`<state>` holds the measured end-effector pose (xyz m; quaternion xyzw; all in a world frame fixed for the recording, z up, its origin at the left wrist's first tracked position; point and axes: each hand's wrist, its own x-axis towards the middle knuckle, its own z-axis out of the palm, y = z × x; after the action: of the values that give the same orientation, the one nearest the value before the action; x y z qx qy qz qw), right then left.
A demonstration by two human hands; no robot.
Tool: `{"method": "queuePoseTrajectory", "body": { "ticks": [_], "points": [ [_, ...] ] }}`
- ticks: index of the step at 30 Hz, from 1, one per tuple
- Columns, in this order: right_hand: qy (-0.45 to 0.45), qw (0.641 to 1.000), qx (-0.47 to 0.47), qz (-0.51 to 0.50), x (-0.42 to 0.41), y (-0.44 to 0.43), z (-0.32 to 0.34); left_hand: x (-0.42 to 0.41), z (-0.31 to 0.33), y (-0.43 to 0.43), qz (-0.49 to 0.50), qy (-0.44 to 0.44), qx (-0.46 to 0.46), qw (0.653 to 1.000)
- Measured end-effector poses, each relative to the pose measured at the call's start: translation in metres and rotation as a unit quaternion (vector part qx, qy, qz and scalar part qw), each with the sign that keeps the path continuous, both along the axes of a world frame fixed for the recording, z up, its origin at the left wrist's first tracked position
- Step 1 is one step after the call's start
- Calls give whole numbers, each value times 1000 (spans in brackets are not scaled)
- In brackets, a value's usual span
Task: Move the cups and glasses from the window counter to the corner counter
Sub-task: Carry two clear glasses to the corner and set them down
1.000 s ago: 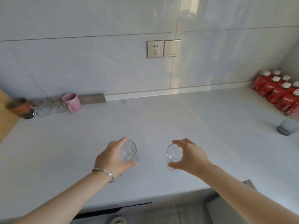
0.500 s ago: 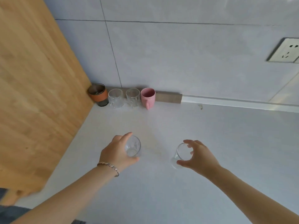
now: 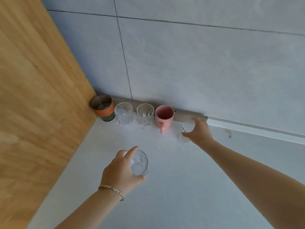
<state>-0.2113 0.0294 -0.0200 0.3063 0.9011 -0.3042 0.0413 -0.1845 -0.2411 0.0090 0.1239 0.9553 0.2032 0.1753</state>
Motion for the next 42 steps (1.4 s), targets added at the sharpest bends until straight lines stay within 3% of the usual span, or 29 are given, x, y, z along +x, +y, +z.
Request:
{"method": "queuePoseTrajectory", "body": {
  "ticks": [6, 12, 18, 24, 34, 42],
  "points": [
    [6, 1000, 1, 11, -48, 15, -15, -16, -8, 17, 22, -2, -17, 1000],
    [47, 997, -68, -1, -25, 15, -18, -20, -13, 23, 63, -19, -21, 998],
    [-159, 979, -34, 124, 39, -1, -32, -35, -22, -14, 97, -34, -2, 995],
    [-211, 960, -44, 180, 77, -57, -29, -111, -26, -73, 85, -4, -11, 996],
    [-155, 983, -25, 94, 75, -131, -27, -204, -49, -107, -10, -11, -47, 999],
    [-181, 981, -32, 64, 84, -152, -13, -219, -58, -109, -37, -2, -65, 997]
  ]
}}
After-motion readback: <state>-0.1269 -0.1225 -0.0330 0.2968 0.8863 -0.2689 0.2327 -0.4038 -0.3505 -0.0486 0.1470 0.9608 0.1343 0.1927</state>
